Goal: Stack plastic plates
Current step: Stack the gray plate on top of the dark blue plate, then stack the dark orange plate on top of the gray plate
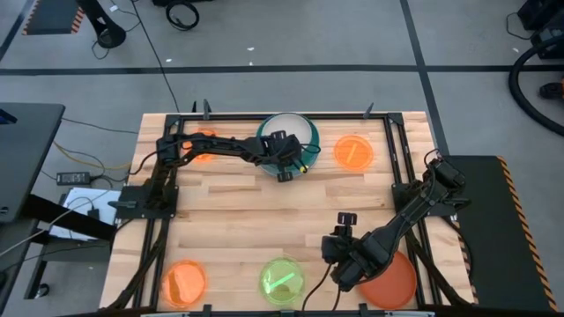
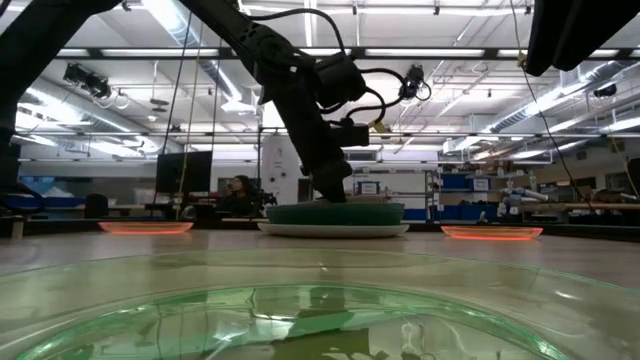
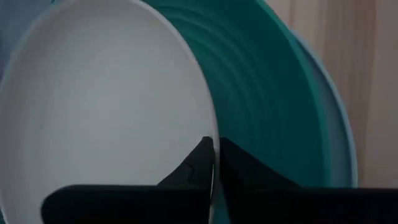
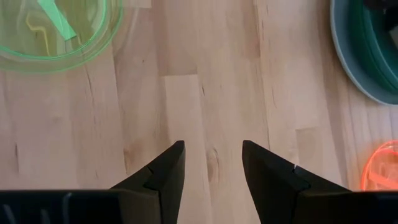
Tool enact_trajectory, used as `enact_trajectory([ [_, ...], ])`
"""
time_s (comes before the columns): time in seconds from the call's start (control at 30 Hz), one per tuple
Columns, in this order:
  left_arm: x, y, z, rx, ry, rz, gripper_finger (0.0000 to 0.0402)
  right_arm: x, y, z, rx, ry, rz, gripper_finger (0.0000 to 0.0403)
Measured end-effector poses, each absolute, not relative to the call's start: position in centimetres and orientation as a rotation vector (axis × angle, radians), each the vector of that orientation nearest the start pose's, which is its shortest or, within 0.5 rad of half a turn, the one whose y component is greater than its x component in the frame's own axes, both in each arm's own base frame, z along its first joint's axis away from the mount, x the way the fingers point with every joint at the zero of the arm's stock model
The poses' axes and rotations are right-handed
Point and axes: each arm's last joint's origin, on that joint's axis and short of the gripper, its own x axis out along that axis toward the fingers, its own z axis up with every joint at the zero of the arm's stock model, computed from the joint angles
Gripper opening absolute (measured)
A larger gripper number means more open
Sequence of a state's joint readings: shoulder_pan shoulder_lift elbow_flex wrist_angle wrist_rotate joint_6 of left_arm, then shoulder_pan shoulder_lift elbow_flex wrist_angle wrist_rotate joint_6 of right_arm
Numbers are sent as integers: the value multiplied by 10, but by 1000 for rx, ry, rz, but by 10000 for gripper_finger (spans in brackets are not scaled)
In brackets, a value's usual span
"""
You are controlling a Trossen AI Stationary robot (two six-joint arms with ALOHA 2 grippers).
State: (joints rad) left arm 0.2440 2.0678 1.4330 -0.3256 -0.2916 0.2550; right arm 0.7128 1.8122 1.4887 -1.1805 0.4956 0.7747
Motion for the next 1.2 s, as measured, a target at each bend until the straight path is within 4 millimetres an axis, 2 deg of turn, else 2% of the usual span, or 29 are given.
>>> enact_trajectory([
  [0.23, 420, 111, 162, 253, 1016, 366, 60, 267, 212, 246, -184, 1165, -301, 169],
  [0.37, 421, 105, 170, 250, 1051, 348, 76, 267, 212, 246, -184, 1165, -301, 169],
  [0.43, 419, 97, 183, 239, 1070, 339, 86, 267, 212, 246, -187, 1166, -300, 169],
  [0.57, 406, 70, 224, 203, 1037, 326, 100, 267, 213, 246, -188, 1164, -296, 169],
  [0.67, 393, 40, 256, 85, 953, 349, 100, 268, 215, 246, -142, 1142, -304, 169],
  [0.73, 387, 13, 274, 38, 887, 327, 96, 271, 219, 247, -86, 1109, -298, 169],
  [0.8, 382, -19, 283, 34, 855, 263, 91, 273, 222, 247, -51, 1087, -283, 169],
  [1.0, 368, -121, 285, -34, 785, 82, 83, 276, 237, 249, 179, 1079, -202, 169],
  [1.2, 340, -217, 272, -94, 679, 49, 82, 258, 280, 242, 355, 982, -171, 163],
])
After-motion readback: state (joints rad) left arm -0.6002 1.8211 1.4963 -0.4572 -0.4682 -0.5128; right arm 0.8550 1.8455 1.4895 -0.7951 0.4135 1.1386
